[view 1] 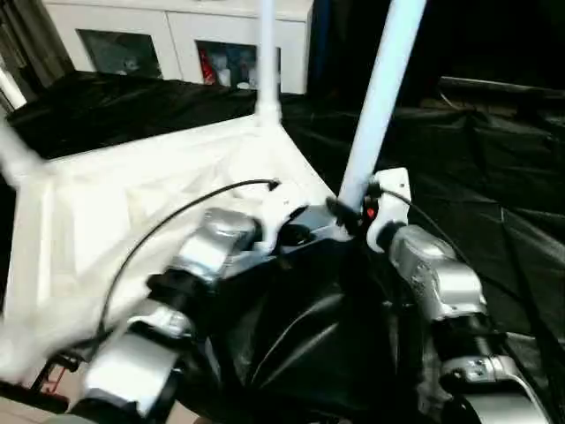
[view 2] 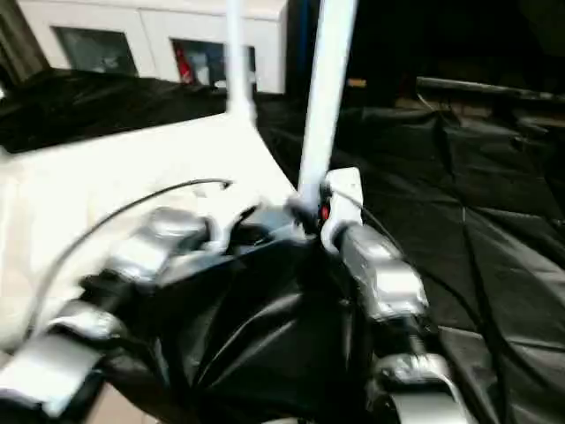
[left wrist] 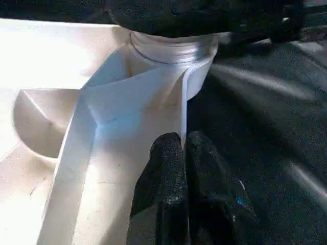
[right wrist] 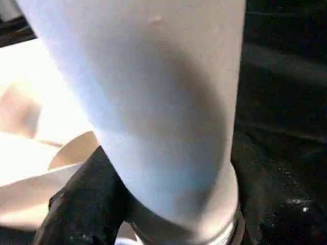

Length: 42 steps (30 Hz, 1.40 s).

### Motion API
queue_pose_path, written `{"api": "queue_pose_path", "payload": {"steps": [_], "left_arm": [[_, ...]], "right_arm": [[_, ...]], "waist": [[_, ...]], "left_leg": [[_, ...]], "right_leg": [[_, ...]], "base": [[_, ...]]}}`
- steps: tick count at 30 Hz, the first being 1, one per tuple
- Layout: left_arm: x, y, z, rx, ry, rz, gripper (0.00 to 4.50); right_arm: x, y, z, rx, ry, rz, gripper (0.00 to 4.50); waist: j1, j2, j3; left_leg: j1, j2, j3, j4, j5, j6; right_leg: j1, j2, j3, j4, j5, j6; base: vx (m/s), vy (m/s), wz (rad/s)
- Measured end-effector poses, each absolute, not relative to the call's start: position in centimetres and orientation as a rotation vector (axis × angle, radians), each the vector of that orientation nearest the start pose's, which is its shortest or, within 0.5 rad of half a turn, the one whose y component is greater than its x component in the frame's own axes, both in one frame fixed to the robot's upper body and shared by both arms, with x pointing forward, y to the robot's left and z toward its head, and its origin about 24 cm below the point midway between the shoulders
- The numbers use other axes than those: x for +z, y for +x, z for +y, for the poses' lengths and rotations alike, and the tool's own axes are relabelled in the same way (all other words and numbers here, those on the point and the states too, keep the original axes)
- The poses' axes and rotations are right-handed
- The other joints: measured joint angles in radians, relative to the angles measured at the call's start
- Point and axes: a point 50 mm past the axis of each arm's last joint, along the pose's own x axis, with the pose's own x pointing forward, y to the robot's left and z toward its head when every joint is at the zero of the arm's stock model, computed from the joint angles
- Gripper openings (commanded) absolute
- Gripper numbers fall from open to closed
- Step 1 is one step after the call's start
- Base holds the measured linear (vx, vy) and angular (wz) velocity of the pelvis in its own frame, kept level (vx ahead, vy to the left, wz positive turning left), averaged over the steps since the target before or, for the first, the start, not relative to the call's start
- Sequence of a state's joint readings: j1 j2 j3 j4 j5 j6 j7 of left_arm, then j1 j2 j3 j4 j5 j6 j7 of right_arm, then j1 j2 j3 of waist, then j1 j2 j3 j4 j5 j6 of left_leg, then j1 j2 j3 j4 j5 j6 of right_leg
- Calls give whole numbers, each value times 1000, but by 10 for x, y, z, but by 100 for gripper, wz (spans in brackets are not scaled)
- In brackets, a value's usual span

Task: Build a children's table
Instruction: Rotate leg to tighten

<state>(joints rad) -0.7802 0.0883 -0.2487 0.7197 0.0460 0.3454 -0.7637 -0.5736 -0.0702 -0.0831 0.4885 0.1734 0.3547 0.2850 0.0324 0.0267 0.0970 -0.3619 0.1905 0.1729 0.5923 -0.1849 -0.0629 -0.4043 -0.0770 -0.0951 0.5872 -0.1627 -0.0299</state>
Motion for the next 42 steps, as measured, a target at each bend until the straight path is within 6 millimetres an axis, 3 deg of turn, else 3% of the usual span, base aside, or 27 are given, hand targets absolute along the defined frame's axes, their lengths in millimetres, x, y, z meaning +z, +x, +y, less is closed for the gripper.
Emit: {"api": "queue_pose_path", "payload": {"steps": [2,3,9,13,23,26,28,37,42], "left_arm": [[68,350,55,-999,274,436,0],[68,350,55,-998,272,436,0],[69,351,58,-1012,272,432,0],[70,348,70,-1071,299,426,0],[71,333,98,-1301,343,430,0],[70,327,100,-1378,345,440,0],[73,323,105,-1422,368,445,0],[73,319,109,-1472,372,463,0],[71,321,108,-1432,362,465,0]], "right_arm": [[66,352,-124,352,140,262,261],[66,352,-123,352,139,260,317],[68,351,-122,401,159,242,380],[69,344,-128,569,57,249,380],[78,314,-156,982,-193,319,380],[80,308,-151,1081,-214,328,380],[83,305,-153,1136,-228,336,354],[81,298,-151,1193,-211,361,283],[76,299,-147,1137,-162,356,274]], "waist": [[0,0,0],[1,0,0],[0,0,0],[-1,0,0],[20,1,1],[32,1,1],[34,2,2],[45,2,2],[48,1,1]], "left_leg": [[-2,0,0,-1,0,0],[-2,0,0,-2,0,0],[-4,0,0,-5,0,0],[-4,1,0,-7,0,1],[-5,1,0,-7,2,6],[-6,2,0,-7,3,6],[-6,2,2,-6,3,6],[-7,2,2,-6,3,6],[-6,2,2,-5,3,6]], "right_leg": [[0,0,0,0,1,-1],[0,0,0,0,2,-3],[-1,0,-1,0,4,-6],[-2,0,-2,0,3,-6],[-5,1,-3,-2,3,-6],[-5,1,-2,-2,3,-6],[-5,0,0,-1,3,-6],[-5,0,0,-2,3,-6],[-4,0,0,-1,3,-6]], "base": [[0,0,0],[0,0,0],[0,0,0],[0,0,0],[0,0,0],[0,0,0],[0,0,0],[0,0,0],[0,0,0]]}}
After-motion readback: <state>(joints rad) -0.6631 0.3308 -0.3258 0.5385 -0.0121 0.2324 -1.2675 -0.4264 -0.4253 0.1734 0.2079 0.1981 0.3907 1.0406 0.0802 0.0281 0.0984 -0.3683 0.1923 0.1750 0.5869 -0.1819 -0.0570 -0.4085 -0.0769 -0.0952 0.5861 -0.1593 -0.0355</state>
